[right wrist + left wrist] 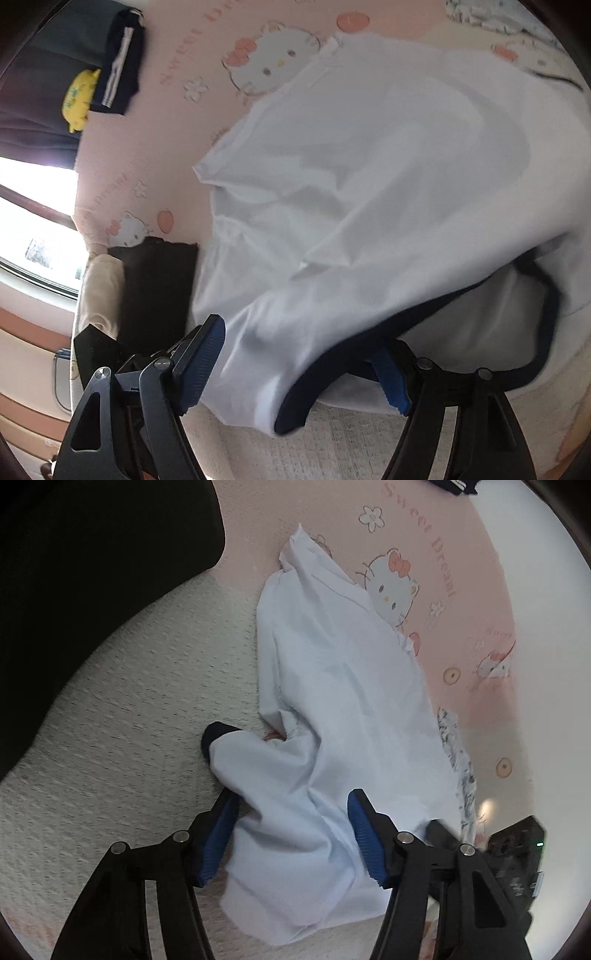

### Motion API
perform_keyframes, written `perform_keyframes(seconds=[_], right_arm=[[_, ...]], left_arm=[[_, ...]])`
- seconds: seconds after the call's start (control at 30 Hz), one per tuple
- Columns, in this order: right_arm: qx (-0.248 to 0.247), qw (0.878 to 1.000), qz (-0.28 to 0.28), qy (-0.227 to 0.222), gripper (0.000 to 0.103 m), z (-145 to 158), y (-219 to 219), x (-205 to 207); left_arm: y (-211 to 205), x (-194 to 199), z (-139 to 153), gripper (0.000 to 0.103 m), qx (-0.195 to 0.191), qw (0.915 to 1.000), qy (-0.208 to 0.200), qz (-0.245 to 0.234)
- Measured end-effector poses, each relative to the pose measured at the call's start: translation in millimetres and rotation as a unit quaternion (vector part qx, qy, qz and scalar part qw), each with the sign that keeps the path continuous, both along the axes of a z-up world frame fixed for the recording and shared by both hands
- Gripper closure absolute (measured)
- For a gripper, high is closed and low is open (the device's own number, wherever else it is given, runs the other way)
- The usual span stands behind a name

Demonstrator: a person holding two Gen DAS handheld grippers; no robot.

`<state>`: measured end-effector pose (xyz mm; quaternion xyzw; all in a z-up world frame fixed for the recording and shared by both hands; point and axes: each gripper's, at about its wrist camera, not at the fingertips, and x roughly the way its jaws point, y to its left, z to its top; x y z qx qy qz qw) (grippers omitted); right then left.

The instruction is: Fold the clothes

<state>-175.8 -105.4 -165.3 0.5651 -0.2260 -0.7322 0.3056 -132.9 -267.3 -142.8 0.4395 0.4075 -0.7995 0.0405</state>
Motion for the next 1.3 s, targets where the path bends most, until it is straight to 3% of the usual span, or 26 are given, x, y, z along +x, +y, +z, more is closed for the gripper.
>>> perform_keyframes(seconds=[0.03,0.1,0.23,0.33,0.4,0.47,0.6,0.73,0.8,0.87,1.0,1.1,1.3], right_arm=[[0.008,1.0,-0.001,-0.004,0.027,-2,-1,0],[0.011,1.0,-0.002,0.001,0.032,-3,-5,0],[0.019,0.999,0.019,0.018,0.072,0,-17,4],[0.054,0.995,0.033,0.073,0.087,14,-25,14],[0.078,0.989,0.038,0.122,0.092,28,-28,24],[0.101,0.979,0.042,0.17,0.093,41,-31,33],[0.102,0.971,0.031,0.215,0.095,68,-27,40],[0.097,0.976,0.015,0.192,0.095,74,-14,37],[0.125,0.974,0.01,0.191,0.095,73,-8,39],[0.147,0.972,0.005,0.181,0.095,70,-1,39],[0.159,0.978,-0.01,0.136,0.095,53,19,36],[0.184,0.975,-0.001,0.123,0.095,43,18,36],[0.231,0.967,0.019,0.106,0.095,25,13,38]], left_arm=[[1,-1,-1,0.045,0.003,1.0,0.001,0.002],[5,-5,-1,0.062,0.004,1.0,-0.004,-0.001],[15,-11,-5,0.079,0.018,0.9998,-0.007,-0.011],[25,-14,5,0.089,-0.018,0.9996,0.0,-0.023],[31,-15,15,0.091,-0.043,0.9985,0.008,-0.032],[33,-17,23,0.092,-0.048,0.9981,0.012,-0.037],[25,-17,45,0.093,-0.053,0.9974,0.038,-0.029],[20,-17,60,0.093,-0.063,0.9962,0.044,-0.04],[21,-17,64,0.093,-0.079,0.995,0.043,-0.044],[20,-15,62,0.093,-0.107,0.9926,0.03,-0.049],[16,-10,49,0.093,-0.127,0.9905,0.005,-0.052],[9,-1,40,0.093,-0.144,0.988,-0.012,-0.053],[1,11,31,0.093,-0.141,0.9883,-0.022,-0.053]])
